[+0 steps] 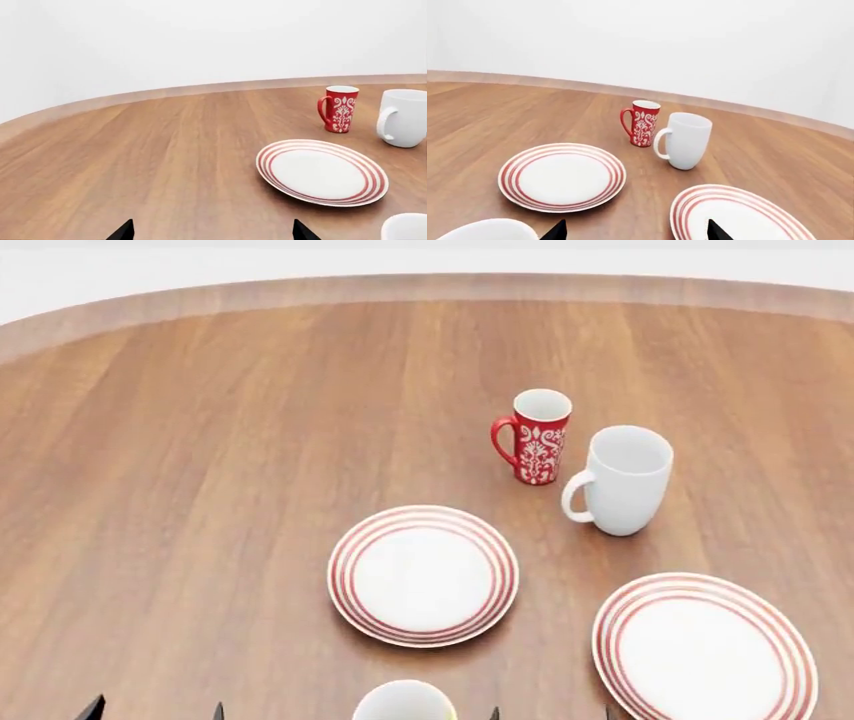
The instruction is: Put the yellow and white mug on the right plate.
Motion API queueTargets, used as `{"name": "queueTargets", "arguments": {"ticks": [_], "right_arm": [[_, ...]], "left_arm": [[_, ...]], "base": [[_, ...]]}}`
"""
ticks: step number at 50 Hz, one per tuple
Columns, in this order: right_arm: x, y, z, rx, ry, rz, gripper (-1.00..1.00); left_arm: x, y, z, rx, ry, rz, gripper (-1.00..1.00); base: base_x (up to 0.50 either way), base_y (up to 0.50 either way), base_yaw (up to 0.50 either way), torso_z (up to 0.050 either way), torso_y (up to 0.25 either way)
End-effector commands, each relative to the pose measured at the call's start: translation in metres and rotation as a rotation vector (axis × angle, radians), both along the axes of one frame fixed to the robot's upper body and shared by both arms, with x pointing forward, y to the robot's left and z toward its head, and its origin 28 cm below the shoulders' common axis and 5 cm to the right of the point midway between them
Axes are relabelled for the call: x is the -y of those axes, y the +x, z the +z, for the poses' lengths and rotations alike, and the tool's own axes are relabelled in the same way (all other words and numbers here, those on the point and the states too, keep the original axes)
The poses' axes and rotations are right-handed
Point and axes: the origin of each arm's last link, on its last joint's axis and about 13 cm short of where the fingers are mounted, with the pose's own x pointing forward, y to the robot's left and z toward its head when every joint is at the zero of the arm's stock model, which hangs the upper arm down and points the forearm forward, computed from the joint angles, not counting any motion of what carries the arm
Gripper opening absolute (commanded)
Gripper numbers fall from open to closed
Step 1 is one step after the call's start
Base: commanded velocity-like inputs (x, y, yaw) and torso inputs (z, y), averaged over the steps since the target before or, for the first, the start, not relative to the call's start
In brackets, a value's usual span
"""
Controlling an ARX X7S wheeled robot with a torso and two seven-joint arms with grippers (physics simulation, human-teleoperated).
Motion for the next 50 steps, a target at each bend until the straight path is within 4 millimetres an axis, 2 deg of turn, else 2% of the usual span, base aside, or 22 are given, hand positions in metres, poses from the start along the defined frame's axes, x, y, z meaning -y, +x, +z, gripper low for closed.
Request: {"name": "queueTargets", "arguments": {"ticks": [1,9,14,21,29,38,47,50], "right_arm": [[0.001,0.000,0.001,0.010,0.013,-0.004,1.00],[0.005,0.000,0.003,0.011,0.029,0.004,1.00],[0.021,0.004,0.000,0.014,0.051,-0.008,1.00],[0.041,0.001,0.009,0.023,0.044,0.017,1.00],[0.053,-0.009,0.011,-0.003,0.109,0.230,1.00],[0.061,-0.015,0.013,-0.044,0.068,0.365,1.00],[0.077,-0.016,0.026,-0.078,0.127,0.453,1.00],[0.083,-0.016,0.021,-0.136,0.104,0.505,1.00]], "left_arm": [[0.000,0.000,0.000,0.000,0.000,-0.001,1.00],[0.001,0.000,0.000,-0.001,-0.001,-0.004,1.00],[0.000,0.000,0.002,0.005,-0.003,0.000,1.00],[0.001,-0.001,0.001,0.003,-0.004,-0.008,1.00],[0.001,0.000,0.000,0.000,-0.002,-0.012,1.00],[0.001,0.000,0.000,-0.003,-0.003,-0.012,1.00],[0.002,-0.001,0.000,-0.004,-0.003,-0.014,1.00],[0.002,-0.001,-0.001,-0.005,-0.004,-0.016,1.00]], "base": [[0.00,0.00,0.00,0.000,0.000],[0.00,0.00,0.00,0.000,0.000],[0.00,0.00,0.00,0.000,0.000],[0.00,0.00,0.00,0.000,0.000],[0.00,0.00,0.00,0.000,0.000],[0.00,0.00,0.00,0.000,0.000],[0.00,0.00,0.00,0.000,0.000],[0.00,0.00,0.00,0.000,0.000]]}}
